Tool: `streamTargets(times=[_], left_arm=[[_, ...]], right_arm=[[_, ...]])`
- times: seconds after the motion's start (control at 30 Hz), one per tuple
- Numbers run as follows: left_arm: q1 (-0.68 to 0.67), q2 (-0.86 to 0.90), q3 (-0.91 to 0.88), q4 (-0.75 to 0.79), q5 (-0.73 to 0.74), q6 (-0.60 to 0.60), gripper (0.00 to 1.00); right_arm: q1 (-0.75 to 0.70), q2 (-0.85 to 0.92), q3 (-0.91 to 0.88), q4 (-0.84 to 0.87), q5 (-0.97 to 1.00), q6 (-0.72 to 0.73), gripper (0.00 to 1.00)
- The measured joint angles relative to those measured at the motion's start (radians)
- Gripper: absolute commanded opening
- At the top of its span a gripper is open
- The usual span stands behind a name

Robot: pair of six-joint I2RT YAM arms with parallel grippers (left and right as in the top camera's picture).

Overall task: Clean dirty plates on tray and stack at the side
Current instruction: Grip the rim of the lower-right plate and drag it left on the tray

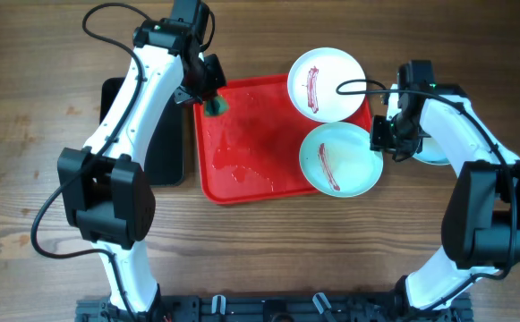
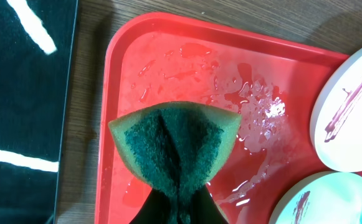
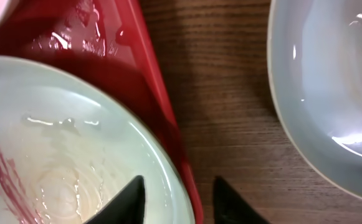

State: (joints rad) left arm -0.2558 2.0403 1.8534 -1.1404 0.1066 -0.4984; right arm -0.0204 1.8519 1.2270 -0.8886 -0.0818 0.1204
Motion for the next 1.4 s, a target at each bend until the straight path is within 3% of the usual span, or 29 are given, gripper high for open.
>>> streamTargets(times=[0.2, 0.37, 0.87, 1.1, 1.4], left_arm=[[0.000, 0.000, 0.000, 0.000, 0.000, 0.006, 0.04], [0.000, 0.000, 0.000, 0.000, 0.000, 0.007, 0.04], [0.000, 0.000, 0.000, 0.000, 0.000, 0.007, 0.04], [0.000, 0.000, 0.000, 0.000, 0.000, 0.007, 0.04], [0.000, 0.000, 0.000, -0.010, 0.000, 0.007, 0.04]], right_arm=[[0.000, 0.000, -0.029, 0.003, -0.030, -0.006, 0.25], [-0.001, 0.000, -0.060, 0.014, -0.035, -0.005, 0.05], [0.035, 0.001, -0.073, -0.016, -0.189, 0.045, 0.04], [0.173, -0.039, -0.073, 0.006, -0.213, 0.178, 0.04], [0.415, -0.057, -0.072, 0.157, -0.159, 0.496, 0.04]])
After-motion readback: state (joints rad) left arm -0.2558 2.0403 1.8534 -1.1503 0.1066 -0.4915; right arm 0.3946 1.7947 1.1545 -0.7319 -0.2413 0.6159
